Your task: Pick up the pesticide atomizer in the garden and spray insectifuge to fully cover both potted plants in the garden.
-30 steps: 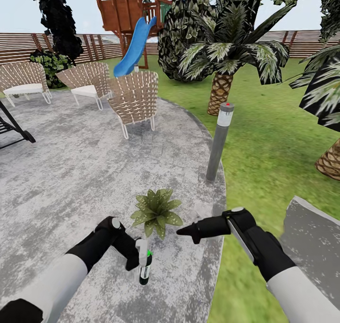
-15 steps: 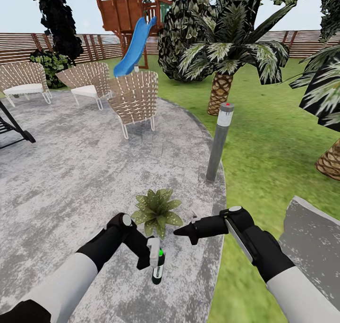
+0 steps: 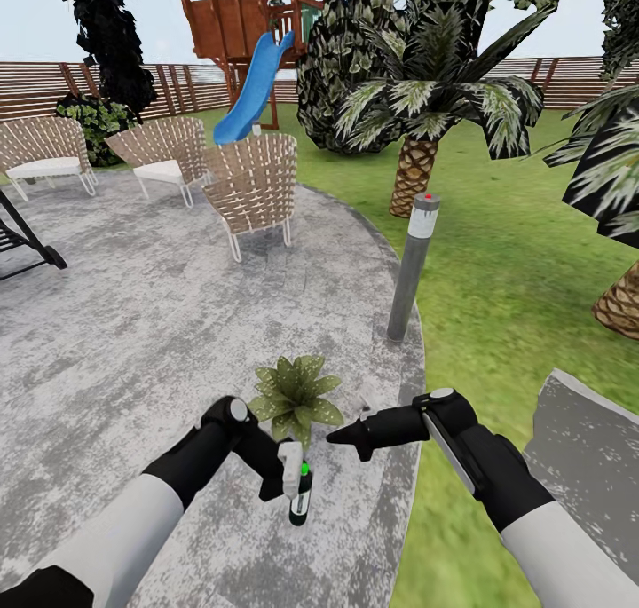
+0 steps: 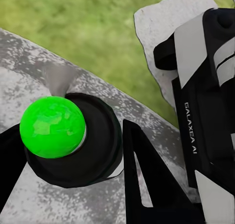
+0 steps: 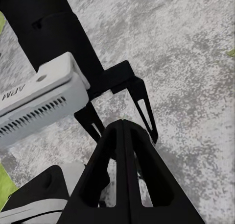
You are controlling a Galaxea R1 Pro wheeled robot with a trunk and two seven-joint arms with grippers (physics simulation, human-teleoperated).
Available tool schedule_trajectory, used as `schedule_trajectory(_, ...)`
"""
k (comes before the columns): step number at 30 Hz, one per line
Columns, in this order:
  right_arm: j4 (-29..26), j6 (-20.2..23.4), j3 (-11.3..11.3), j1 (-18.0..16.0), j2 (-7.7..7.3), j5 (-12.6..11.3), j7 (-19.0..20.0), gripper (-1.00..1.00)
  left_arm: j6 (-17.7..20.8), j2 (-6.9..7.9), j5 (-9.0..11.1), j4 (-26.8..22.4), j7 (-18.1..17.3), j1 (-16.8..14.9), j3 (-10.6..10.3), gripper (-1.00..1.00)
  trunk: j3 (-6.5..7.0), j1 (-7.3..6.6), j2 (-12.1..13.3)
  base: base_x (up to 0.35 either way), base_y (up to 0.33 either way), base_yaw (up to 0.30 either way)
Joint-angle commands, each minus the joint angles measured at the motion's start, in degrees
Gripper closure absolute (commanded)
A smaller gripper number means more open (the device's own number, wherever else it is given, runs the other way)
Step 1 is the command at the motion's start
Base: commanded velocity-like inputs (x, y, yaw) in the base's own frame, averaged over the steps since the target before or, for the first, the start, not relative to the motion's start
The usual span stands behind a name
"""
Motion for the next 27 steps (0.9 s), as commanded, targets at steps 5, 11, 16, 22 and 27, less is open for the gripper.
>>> schedule_trajectory(5, 0.0, 0.5, 0.0, 0.0, -0.05, 4.4, -0.1, 1.0, 0.7, 0.07, -0.2, -1.0, -2.0, -0.1, 0.0, 1.0, -0.05, -0.01, 0.0, 0.0, 0.0, 0.0)
schedule_trajectory(11, 0.0, 0.5, 0.0, 0.0, -0.05, 5.1, -0.1, 1.0, 0.8, 0.0, -0.2, -1.0, -2.2, -0.1, 0.0, 1.0, -0.05, -0.01, 0.0, 0.0, 0.0, 0.0)
schedule_trajectory(16, 0.0, 0.5, 0.0, 0.0, -0.05, 5.1, -0.1, 1.0, 0.9, -0.25, -0.2, -1.0, -2.2, -0.1, 0.0, 1.0, -0.05, -0.01, 0.0, 0.0, 0.0, 0.0)
schedule_trajectory(22, 0.0, 0.5, 0.0, 0.0, -0.05, 5.1, -0.1, 1.0, 0.9, -0.4, -0.2, -1.0, -2.1, -0.2, 0.0, 1.0, -0.05, -0.01, 0.0, 0.0, 0.0, 0.0)
schedule_trajectory(27, 0.0, 0.5, 0.1, 0.0, -0.05, 5.2, -0.1, 1.0, 0.9, -0.96, -0.2, -1.0, -2.0, -0.3, 0.0, 1.0, -0.05, -0.01, 0.0, 0.0, 0.0, 0.0)
